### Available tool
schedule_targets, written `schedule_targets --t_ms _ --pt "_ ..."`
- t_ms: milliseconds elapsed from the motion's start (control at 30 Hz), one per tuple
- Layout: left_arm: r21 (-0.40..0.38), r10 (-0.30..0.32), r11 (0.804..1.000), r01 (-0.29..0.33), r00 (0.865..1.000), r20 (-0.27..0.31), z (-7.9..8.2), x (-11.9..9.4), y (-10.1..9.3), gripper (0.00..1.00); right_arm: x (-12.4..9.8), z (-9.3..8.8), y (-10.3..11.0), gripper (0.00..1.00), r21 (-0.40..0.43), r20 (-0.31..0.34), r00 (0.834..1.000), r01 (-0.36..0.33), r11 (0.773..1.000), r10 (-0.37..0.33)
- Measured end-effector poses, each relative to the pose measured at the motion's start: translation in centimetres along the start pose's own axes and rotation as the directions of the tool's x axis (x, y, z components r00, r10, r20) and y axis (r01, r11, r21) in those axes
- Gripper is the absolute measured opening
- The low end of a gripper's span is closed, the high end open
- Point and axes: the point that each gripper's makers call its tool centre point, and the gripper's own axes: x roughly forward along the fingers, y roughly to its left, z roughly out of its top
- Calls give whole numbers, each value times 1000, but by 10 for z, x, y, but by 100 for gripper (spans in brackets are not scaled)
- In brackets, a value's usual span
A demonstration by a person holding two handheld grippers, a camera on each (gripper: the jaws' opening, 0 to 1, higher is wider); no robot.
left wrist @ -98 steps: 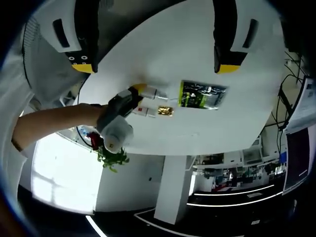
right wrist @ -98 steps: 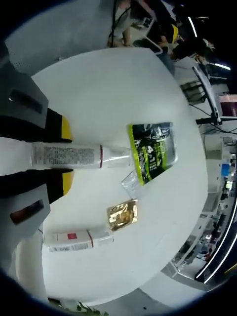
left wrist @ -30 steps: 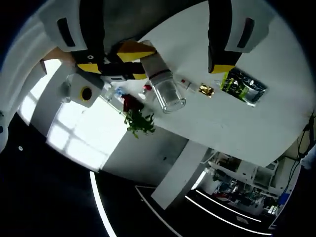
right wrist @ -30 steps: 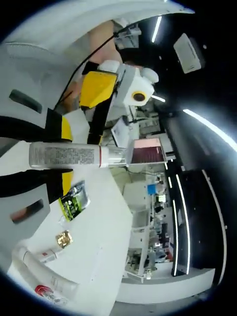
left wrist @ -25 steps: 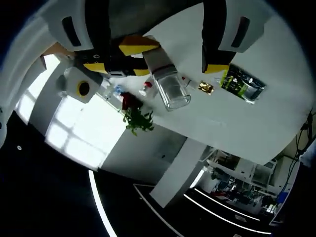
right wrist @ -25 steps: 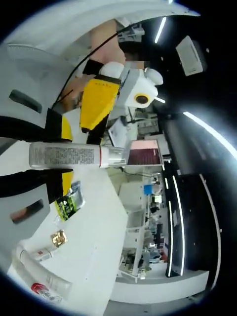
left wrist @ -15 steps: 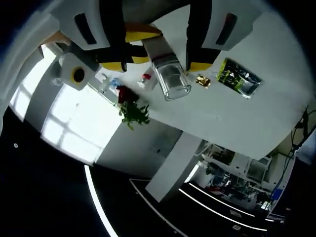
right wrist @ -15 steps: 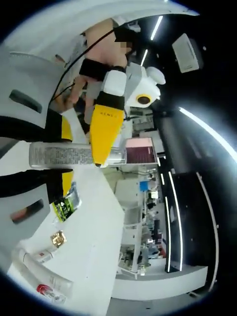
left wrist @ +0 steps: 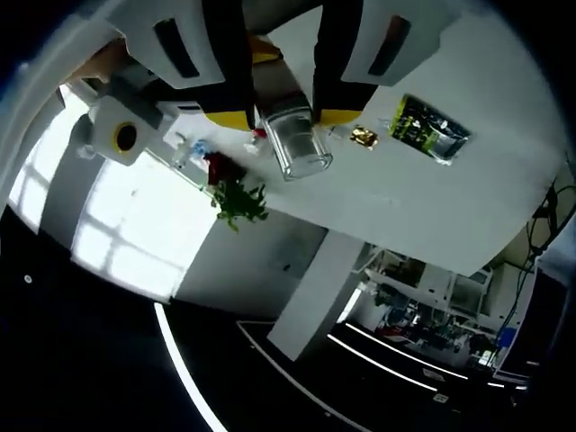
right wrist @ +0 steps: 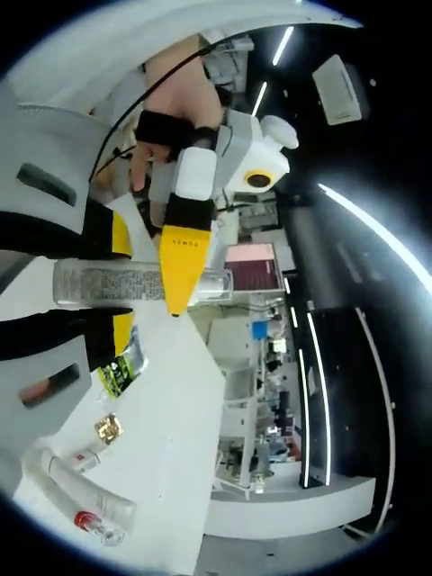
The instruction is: Arrange the skincare products in the storage area until every visible bottle or jar stands upright without overlapping.
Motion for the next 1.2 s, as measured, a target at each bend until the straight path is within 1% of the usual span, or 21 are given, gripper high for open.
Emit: schedule_targets --t_ms 167,300,333,400,433,467,533,667,700,733,800,833,900,933,967,1000,1033,1067,1100,1133,1200 --pt "0 -15 1000 15 1000 17 4 -5 -2 18 1 3 4 20 22 7 1000 -5 1000 5" --pt "8 -37 999 37 999 19 8 -9 -4 18 1 5 7 20 50 16 999 -41 998 40" --pt "2 -58 998 58 998 26 11 -10 -6 17 -1 10 12 21 71 48 996 -83 994 80" --pt "-1 -113 994 113 993 30 14 -12 -17 17 -6 13 9 21 104 71 992 -107 989 100" --pt "14 -123 992 123 992 29 15 -13 -20 17 -8 16 11 22 109 87 989 -132 985 123" --pt "32 -155 988 154 988 21 16 -13 -28 17 -12 17 12 22 110 85 986 -149 983 140" --pt "41 -195 980 194 981 17 17 -13 -37 17 -17 21 16 23 103 95 980 -186 977 176" --pt "56 -288 956 288 958 0 23 -16 -55 16 -30 33 16 24 107 126 960 -263 959 250" --pt "56 -325 944 325 946 -18 24 -17 -61 16 -34 37 17 24 112 131 951 -295 949 280" --pt "64 -335 940 336 942 -20 26 -18 -62 16 -36 40 17 24 115 135 948 -305 945 289" --pt "67 -380 922 382 924 -36 30 -21 -70 16 -39 45 19 24 108 135 937 -337 935 322" --pt "75 -390 917 392 920 -39 32 -21 -71 16 -40 48 19 23 105 134 934 -345 933 331" --pt "88 -424 900 427 904 -55 35 -23 -77 16 -42 54 22 23 95 133 923 -373 923 360" --pt "92 -435 894 438 899 -57 38 -24 -79 16 -43 58 25 23 99 140 917 -388 916 373" --pt "98 -461 880 465 885 -61 41 -26 -84 16 -44 62 28 23 108 149 909 -407 907 390" --pt "98 -478 871 482 876 -63 43 -27 -87 16 -46 68 31 23 123 162 896 -433 893 412" --pt "98 -500 858 504 864 -64 47 -30 -90 16 -46 69 32 23 130 167 891 -444 887 422" --pt "96 -516 848 521 854 -66 48 -32 -92 16 -47 74 35 23 159 170 880 -470 868 444" --pt "97 -543 832 547 837 -68 50 -35 -94 16 -48 75 36 22 158 169 878 -474 866 449" --pt "96 -549 827 554 833 -68 51 -36 -94 16 -48 77 37 22 152 166 876 -477 866 453" --pt "85 -584 805 587 809 -64 54 -41 -95 16 -48 82 46 22 126 149 865 -497 859 479"
